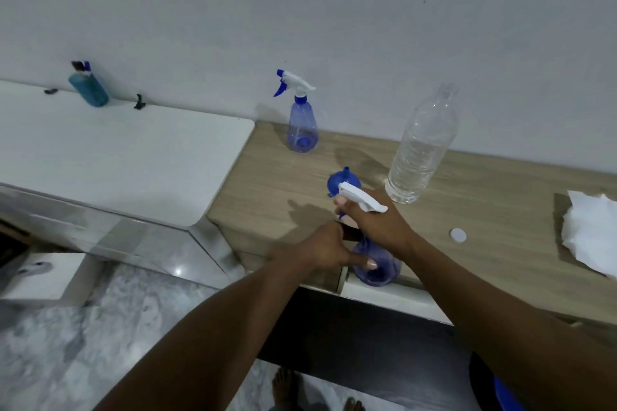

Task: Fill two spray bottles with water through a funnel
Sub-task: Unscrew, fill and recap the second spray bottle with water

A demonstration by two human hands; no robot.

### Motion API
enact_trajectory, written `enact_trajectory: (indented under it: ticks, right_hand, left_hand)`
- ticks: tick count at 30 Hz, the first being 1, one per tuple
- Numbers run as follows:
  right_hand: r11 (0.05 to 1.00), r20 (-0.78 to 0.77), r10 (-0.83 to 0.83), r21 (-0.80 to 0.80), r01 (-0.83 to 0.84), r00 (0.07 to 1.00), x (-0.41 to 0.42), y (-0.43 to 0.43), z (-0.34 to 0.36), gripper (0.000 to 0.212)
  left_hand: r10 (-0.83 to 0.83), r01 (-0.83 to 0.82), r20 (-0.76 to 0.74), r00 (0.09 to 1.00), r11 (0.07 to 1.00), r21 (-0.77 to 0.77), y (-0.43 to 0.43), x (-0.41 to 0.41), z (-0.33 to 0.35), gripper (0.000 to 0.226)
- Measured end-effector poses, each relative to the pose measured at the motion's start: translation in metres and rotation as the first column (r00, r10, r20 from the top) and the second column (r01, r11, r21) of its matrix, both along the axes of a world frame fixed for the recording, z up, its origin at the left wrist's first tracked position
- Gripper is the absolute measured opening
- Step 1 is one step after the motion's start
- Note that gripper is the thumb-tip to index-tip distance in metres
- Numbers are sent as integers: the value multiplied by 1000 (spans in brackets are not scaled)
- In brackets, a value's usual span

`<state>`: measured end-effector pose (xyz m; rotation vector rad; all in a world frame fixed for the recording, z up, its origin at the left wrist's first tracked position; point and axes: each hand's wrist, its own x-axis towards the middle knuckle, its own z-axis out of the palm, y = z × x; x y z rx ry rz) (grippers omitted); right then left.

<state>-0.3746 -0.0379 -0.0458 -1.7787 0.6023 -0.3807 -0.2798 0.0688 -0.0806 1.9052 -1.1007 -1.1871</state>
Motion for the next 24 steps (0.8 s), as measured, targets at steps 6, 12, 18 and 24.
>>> enact_trajectory:
  ticks: [6, 12, 18, 24]
  right_hand:
    - [999, -143, 19, 37, -14, 990, -1, -18, 5, 30]
    - [987, -319, 139, 125, -104, 938, 21, -20, 5, 18]
    - [996, -393, 69, -25, -85, 917, 61, -2, 1, 28]
    - [995, -412, 103, 35, -98, 905, 83, 2, -9, 19]
  left_hand:
    - [113, -132, 120, 986, 976, 171, 46, 63, -6, 86]
    - [363, -424, 376, 853, 901, 91, 87, 167, -4, 61]
    - [347, -402, 389, 853, 913, 66, 98, 219, -5, 59]
    - [282, -332, 380, 881, 940, 74, 98, 245, -11, 55]
